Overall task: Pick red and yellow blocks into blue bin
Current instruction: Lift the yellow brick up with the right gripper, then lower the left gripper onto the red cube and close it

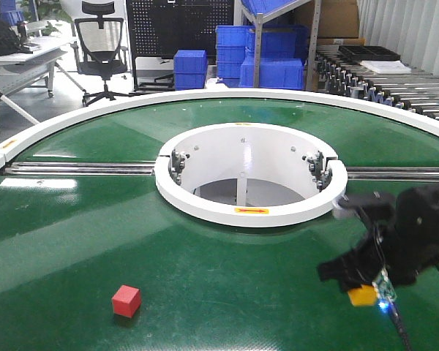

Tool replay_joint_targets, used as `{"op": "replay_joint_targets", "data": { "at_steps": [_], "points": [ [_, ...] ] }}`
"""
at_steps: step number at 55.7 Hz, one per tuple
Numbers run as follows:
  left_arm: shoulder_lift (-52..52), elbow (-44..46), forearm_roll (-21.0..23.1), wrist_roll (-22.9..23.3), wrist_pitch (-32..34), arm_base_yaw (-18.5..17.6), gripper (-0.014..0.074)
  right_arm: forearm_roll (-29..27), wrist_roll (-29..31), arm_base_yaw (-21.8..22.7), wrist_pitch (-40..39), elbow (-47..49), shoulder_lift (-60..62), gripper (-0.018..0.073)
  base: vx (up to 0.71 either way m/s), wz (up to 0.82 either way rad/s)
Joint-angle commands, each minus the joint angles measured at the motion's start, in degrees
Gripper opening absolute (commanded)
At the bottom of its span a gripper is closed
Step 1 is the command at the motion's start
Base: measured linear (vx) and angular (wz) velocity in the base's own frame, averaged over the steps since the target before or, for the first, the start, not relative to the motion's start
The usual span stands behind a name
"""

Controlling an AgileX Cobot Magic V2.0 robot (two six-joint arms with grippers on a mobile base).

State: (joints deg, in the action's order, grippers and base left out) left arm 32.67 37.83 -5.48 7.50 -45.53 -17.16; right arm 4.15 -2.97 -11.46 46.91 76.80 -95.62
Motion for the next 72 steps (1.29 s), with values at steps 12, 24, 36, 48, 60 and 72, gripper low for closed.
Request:
{"op": "replay_joint_targets", "data": {
  "at_steps": [12,24,36,48,60,72],
  "points": [
    [0.54,1.95,-0.52,-0.06,4.84,-0.47,0.0589,0.28,1.98,-13.34,-6.06,-6.20,18.97,0.0285,0.00,0.00],
    [0.61,1.95,-0.02,-0.08,4.84,-0.47,0.0589,-0.14,3.49,-16.77,-7.88,-17.01,29.09,0.0284,0.00,0.00],
    [5.49,2.10,7.65,-6.85,5.83,-0.47,0.0589,0.16,3.55,-16.61,-7.68,-23.99,36.03,0.0284,0.00,0.00],
    [17.08,3.37,15.42,-14.61,5.70,-0.47,0.0589,0.16,3.55,-16.61,-7.35,-24.33,37.17,0.0284,0.00,0.00],
    [30.11,10.03,15.20,-15.09,6.60,-0.47,0.0601,0.16,3.55,-16.61,-7.20,-24.33,37.16,0.0278,0.00,0.00],
    [44.40,21.62,15.26,-17.58,7.96,-0.47,0.0595,0.16,3.55,-16.61,-7.20,-24.33,37.16,0.0276,0.00,0.00]
  ]
}}
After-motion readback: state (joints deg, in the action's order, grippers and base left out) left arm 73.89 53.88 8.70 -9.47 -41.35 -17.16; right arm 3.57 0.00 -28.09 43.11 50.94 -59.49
